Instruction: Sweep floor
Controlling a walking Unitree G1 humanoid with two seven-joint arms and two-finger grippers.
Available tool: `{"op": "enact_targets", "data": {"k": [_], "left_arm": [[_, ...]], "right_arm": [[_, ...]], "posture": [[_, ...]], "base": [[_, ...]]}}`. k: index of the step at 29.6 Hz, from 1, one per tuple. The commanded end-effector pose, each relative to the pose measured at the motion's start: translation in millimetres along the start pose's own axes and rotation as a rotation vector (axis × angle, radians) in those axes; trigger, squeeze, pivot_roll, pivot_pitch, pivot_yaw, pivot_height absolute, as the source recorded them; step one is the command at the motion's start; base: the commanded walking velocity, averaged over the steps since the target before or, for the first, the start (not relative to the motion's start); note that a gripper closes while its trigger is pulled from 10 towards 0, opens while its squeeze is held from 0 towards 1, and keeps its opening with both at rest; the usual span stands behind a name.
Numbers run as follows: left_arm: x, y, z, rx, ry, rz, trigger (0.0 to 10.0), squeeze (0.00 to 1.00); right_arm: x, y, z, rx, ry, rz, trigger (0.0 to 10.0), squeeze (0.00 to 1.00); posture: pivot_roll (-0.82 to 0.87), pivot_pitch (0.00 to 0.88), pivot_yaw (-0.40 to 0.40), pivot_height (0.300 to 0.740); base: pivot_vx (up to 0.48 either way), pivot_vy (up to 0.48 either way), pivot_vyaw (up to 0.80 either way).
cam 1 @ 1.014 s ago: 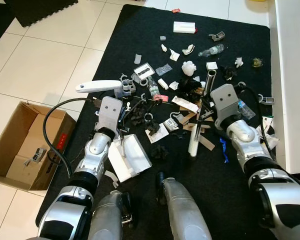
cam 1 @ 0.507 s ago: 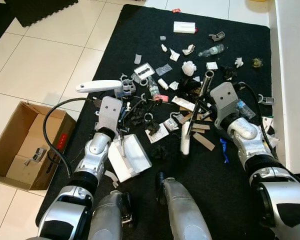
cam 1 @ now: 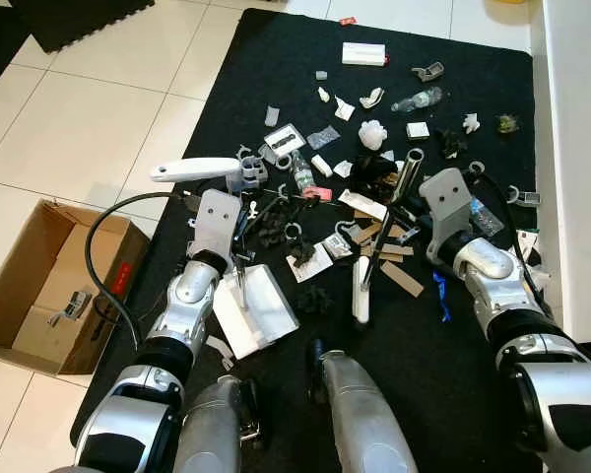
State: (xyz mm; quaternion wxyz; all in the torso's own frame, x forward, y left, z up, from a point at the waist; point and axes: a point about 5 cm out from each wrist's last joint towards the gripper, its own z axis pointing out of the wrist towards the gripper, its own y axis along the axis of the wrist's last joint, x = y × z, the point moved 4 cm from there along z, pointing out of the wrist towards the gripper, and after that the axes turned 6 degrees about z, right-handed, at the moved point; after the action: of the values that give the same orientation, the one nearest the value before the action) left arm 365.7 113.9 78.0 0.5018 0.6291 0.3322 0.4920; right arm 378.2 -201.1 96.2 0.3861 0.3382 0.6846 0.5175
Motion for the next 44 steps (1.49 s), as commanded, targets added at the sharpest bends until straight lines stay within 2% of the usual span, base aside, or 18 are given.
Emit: {"op": "enact_targets", "data": {"k": [1,6,7,15,16,20,21,22,27,34,36,37,38,39,41,42,43,44], "left_arm": [[1.1,-30,-13.1,0.121,-0.004,0.003,10.0,0.0],[1.3,-30,-13.0,0.123,-0.004,0.004,10.0,0.0],[1.2,-30,-13.0,0.123,-0.004,0.003,10.0,0.0],[1.4,-30,-12.7,0.125,-0.001,0.003,10.0,0.0],[1.6,-31,-12.7,0.126,0.0,0.002,10.0,0.0],[2.0,-31,-13.0,0.128,0.001,0.002,10.0,0.0],[2.3,-32,-13.3,0.129,0.002,0.003,10.0,0.0],[2.3,-32,-13.3,0.129,0.002,0.003,10.0,0.0],[2.4,-32,-13.3,0.131,0.004,0.002,10.0,0.0],[2.1,-32,-13.2,0.132,0.004,0.001,10.0,0.0],[2.0,-32,-13.1,0.131,0.004,0.002,10.0,0.0],[2.0,-32,-13.0,0.131,0.005,0.002,10.0,0.0],[2.0,-32,-13.0,0.131,0.005,0.002,10.0,0.0],[2.9,-31,-12.6,0.126,0.008,0.004,10.0,0.0],[2.9,-31,-12.6,0.126,0.008,0.004,10.0,0.0],[4.2,-29,-11.9,0.118,0.013,0.008,10.0,0.0],[4.2,-29,-11.9,0.118,0.013,0.008,10.0,0.0],[6.3,-25,-10.6,0.104,0.021,0.013,10.0,0.0]], "right_arm": [[2.7,-6,-3.1,0.015,0.018,0.013,10.0,0.0],[15.5,-5,-0.4,-0.001,0.102,0.107,10.0,0.0],[22.0,-5,0.3,-0.013,0.148,0.162,10.0,0.0],[31.3,-2,3.5,-0.066,0.186,0.314,10.0,0.0],[40.0,-2,3.7,-0.073,0.234,0.371,10.0,0.0],[49.8,-1,4.1,-0.093,0.284,0.438,10.0,0.0],[60.9,1,2.9,-0.106,0.352,0.497,10.0,0.0],[60.9,1,2.9,-0.106,0.352,0.497,10.0,0.0],[85.2,10,-3.6,-0.13,0.534,0.594,10.0,0.0],[81.7,23,-1.3,-0.191,0.534,0.648,10.0,0.0],[76.0,29,0.1,-0.223,0.514,0.673,10.0,0.0],[66.7,37,2.1,-0.266,0.477,0.696,10.0,0.0],[66.7,37,2.1,-0.266,0.477,0.696,10.0,0.0],[56.6,49,2.3,-0.319,0.451,0.709,10.0,0.0],[56.6,49,2.3,-0.319,0.451,0.709,10.0,0.0],[48.3,61,1.7,-0.368,0.435,0.712,10.0,0.0],[48.3,61,1.7,-0.368,0.435,0.712,10.0,0.0],[41.0,76,0.0,-0.426,0.43,0.715,10.0,0.0]], "posture": [[0.02,0.278,0.046,0.74],[0.02,0.278,0.046,0.74],[0.02,0.279,0.046,0.74],[0.02,0.282,0.043,0.74],[0.02,0.283,0.043,0.74],[0.03,0.283,0.043,0.74],[0.03,0.284,0.043,0.74],[0.03,0.284,0.043,0.74],[0.02,0.285,0.043,0.74],[0.02,0.283,0.041,0.74],[0.03,0.283,0.042,0.74],[0.03,0.282,0.041,0.74],[0.03,0.282,0.041,0.74],[0.03,0.282,0.041,0.74],[0.03,0.282,0.041,0.74],[0.03,0.28,0.041,0.74],[0.03,0.28,0.041,0.74],[0.02,0.278,0.041,0.74]], "base": [[0.0,0.0,0.0],[0.0,0.0,0.0],[0.0,0.0,0.0],[0.0,0.0,0.0],[0.0,0.0,0.0],[0.0,0.0,0.0],[0.0,0.0,0.0],[0.0,0.0,0.0],[0.0,0.0,0.0],[0.0,0.0,0.0],[0.0,0.0,0.0],[0.0,0.0,0.0],[0.0,0.0,0.0],[0.0,0.0,0.0],[0.0,0.0,0.0],[0.0,0.0,0.0],[0.0,0.0,0.0],[0.0,0.0,0.0]]}}
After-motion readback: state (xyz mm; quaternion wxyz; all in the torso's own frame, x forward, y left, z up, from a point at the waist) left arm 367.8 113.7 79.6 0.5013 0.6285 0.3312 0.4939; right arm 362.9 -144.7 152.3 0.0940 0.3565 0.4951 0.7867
